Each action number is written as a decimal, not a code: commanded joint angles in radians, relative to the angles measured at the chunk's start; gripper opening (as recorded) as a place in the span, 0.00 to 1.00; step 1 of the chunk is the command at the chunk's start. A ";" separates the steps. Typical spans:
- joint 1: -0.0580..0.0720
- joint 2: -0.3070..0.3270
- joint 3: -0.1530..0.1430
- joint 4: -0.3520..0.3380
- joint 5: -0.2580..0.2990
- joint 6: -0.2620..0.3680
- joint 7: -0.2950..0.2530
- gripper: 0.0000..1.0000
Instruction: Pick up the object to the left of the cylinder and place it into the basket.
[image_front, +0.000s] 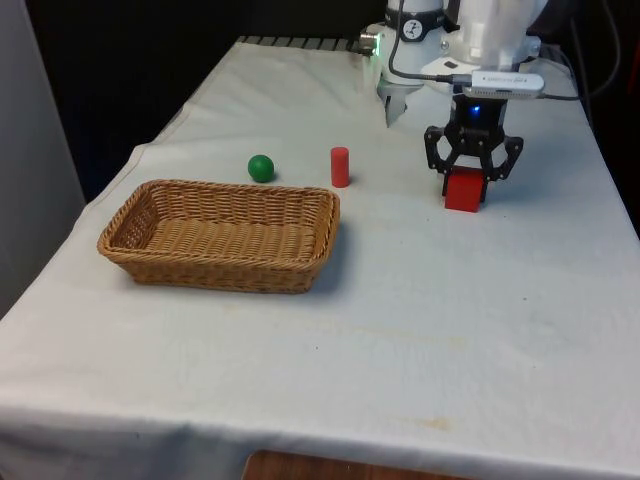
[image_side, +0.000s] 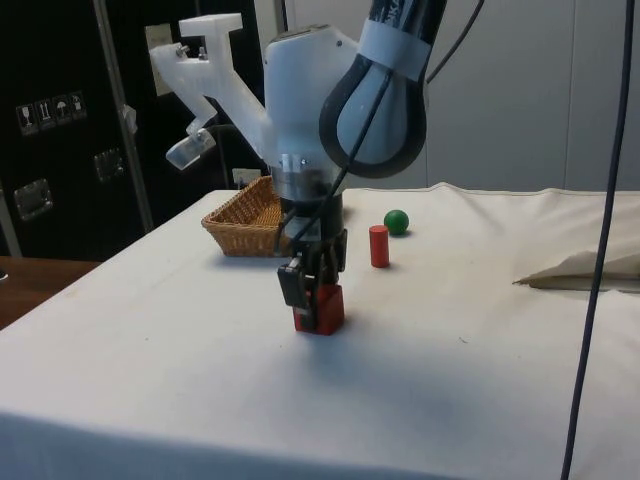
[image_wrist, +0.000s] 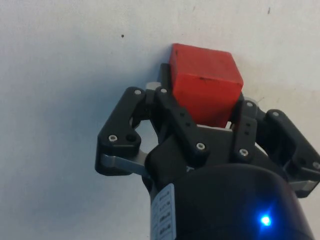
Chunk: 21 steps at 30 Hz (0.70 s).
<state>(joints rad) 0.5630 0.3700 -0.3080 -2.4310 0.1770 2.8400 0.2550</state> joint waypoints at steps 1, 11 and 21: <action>-0.004 -0.009 0.003 -0.003 0.005 0.000 -0.004 0.00; -0.001 -0.066 -0.043 -0.015 -0.024 -0.040 -0.010 0.00; -0.010 -0.122 -0.087 -0.017 -0.024 -0.085 -0.052 0.00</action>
<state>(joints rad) 0.5530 0.2560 -0.3850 -2.4440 0.1660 2.7610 0.2000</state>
